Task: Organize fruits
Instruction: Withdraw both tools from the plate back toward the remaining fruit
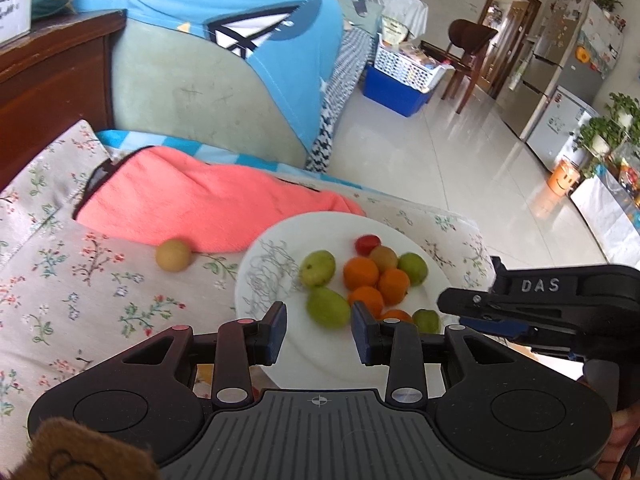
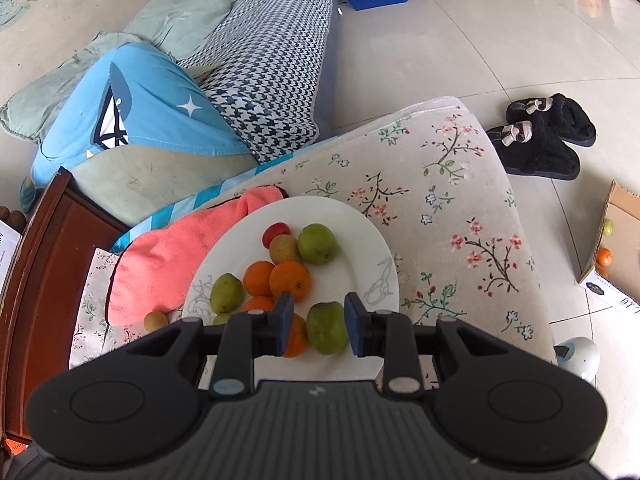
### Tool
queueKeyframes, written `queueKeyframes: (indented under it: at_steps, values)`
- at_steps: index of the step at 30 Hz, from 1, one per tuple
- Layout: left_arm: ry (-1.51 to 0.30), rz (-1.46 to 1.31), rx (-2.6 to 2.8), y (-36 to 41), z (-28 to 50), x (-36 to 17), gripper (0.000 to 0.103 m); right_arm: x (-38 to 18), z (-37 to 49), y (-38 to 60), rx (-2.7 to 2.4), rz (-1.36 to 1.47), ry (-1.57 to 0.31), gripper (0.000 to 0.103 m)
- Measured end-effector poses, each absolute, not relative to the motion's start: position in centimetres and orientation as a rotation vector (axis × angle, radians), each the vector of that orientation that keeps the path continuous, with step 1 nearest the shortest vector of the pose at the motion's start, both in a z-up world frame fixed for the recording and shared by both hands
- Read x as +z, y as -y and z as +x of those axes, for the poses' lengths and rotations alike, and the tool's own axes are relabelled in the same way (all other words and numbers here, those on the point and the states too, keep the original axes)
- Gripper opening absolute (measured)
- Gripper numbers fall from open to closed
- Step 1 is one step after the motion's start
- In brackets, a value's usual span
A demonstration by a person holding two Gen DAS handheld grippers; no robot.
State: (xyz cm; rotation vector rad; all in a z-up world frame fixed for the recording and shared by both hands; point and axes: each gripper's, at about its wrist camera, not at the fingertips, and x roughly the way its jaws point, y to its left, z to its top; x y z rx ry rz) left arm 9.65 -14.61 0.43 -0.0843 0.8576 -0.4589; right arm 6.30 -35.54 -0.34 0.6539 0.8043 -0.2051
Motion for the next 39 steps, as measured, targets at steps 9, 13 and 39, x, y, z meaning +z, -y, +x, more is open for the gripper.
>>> queueKeyframes:
  at_steps: [9,13,39]
  values:
    - [-0.839,-0.105,-0.365,11.9,11.2,2.3,0.04,0.2,6.7,34.3,-0.147,0.611,-0.794,0.031]
    - [-0.847,-0.104,-0.336,10.7,11.8,2.9,0.04,0.2,6.9,33.6,-0.112,0.596,-0.799,0.032]
    - [-0.831,-0.063,-0.227,5.7,13.8,4.6,0.046,1.6,7.3,28.3,0.12,0.425,-0.763,0.032]
